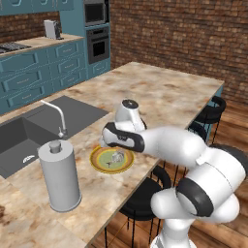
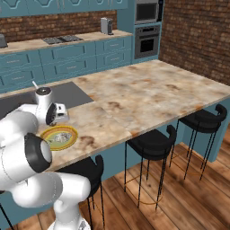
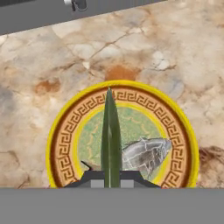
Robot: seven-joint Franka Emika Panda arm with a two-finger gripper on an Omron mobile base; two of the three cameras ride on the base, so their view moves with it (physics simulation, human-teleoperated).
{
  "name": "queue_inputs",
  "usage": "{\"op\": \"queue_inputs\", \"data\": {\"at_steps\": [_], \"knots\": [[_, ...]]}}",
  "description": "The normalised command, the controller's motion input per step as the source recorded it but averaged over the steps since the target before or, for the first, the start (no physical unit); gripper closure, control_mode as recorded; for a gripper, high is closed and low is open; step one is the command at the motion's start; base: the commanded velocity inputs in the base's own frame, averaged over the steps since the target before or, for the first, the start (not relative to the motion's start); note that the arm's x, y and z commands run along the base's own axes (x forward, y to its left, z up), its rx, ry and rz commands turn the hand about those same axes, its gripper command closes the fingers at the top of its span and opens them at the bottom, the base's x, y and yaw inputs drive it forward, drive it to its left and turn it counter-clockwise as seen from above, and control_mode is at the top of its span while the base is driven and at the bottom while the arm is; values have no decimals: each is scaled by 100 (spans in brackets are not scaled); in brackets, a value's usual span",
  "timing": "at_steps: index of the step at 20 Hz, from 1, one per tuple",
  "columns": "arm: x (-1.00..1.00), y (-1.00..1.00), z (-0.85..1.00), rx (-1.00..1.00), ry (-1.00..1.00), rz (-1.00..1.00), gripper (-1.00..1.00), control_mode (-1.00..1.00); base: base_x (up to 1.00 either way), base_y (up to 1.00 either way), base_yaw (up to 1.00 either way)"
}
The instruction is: Take the lemon wedge from the fridge and place it on the plate with fish on the dining counter.
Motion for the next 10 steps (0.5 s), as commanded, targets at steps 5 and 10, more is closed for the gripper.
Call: {"op": "queue_inputs", "data": {"at_steps": [5, 10], "knots": [[65, 29, -25, 0, 0, 0, 100, -100, 0, 0, 0], [10, 41, -23, 0, 0, 3, 100, -100, 0, 0, 0]]}}
